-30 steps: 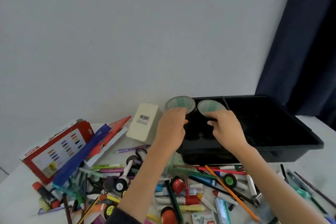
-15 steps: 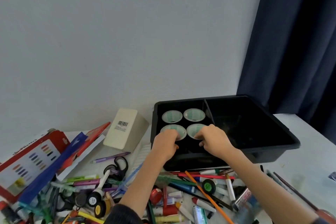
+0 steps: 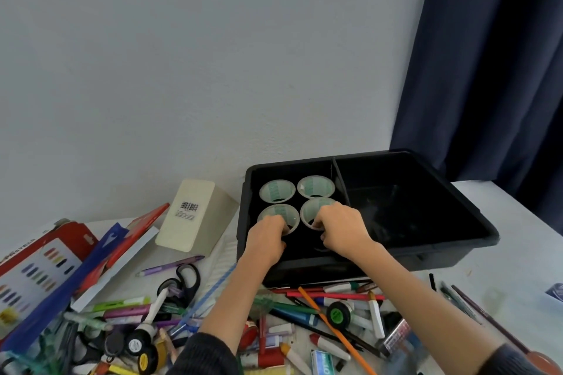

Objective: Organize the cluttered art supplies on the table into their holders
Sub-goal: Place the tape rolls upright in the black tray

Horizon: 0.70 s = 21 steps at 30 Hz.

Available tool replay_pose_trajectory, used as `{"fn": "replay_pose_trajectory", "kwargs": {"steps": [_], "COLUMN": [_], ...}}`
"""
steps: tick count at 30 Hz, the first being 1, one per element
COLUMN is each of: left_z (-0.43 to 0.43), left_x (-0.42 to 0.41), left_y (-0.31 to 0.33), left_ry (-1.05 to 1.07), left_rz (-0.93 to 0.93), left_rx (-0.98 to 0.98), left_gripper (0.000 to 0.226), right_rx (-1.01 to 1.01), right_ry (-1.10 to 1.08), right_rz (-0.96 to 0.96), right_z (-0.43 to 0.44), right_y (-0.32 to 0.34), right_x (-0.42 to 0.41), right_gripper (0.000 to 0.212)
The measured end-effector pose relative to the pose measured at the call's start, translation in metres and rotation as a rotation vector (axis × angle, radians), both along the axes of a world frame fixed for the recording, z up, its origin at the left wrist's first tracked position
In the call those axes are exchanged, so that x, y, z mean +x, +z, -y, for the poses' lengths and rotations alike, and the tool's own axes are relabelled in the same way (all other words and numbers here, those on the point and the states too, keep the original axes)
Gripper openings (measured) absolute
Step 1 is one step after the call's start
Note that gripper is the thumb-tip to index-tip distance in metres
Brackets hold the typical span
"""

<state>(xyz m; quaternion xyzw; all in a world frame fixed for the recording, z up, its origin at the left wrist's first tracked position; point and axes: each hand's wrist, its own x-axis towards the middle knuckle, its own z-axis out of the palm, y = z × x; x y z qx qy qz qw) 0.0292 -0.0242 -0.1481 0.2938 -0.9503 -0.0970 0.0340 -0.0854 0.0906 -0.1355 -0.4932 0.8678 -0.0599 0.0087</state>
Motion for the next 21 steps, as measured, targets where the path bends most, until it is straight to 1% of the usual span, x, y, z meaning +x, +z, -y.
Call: {"fn": "replay_pose_trajectory", "kwargs": {"steps": [3,4,6,8,9,11,12,14,16,18,21], "left_z": [0.004,0.006,0.008,0.01,0.01,0.004,0.0,-0.01,-0.024,-0.041,-0.067], "left_x": [-0.003,-0.004,-0.005,-0.006,-0.007,-0.006,-0.004,0.001,0.009,0.017,0.028], "left_y": [-0.006,-0.007,-0.008,-0.009,-0.008,-0.002,0.002,0.01,0.016,0.022,0.028], "left_ry": [-0.047,-0.067,-0.086,-0.079,-0.069,-0.051,-0.041,-0.018,-0.014,-0.032,-0.055], "left_rz": [0.033,0.048,0.067,0.062,0.06,0.017,-0.053,-0.29,-0.52,-0.643,-0.781], "left_rx": [0.019,0.021,0.036,0.066,0.078,0.106,0.1,0.031,-0.028,-0.035,0.091], "left_gripper": [0.019,0.016,0.013,0.013,0.014,0.018,0.02,0.02,0.019,0.018,0.017], "right_rx": [0.005,0.016,0.074,0.114,0.134,0.151,0.132,0.014,-0.18,-0.332,-0.514], "right_ry": [-0.001,-0.001,-0.008,-0.02,-0.02,-0.009,0.003,0.042,0.073,0.081,0.11], "right_rz": [0.016,0.025,-0.004,-0.029,-0.024,-0.011,0.022,0.173,0.316,0.358,0.45], "right_z": [0.003,0.004,0.005,0.005,0.005,0.005,0.005,0.005,0.0,-0.012,-0.041], "right_y": [0.002,0.003,0.005,0.006,0.007,0.009,0.01,0.011,0.01,0.015,0.029], "right_x": [-0.002,-0.001,0.001,0.005,0.005,0.006,0.006,0.005,0.005,0.01,0.024], "right_gripper": [0.025,0.022,0.009,0.029,0.034,0.032,0.025,0.015,0.021,0.03,0.024]}}
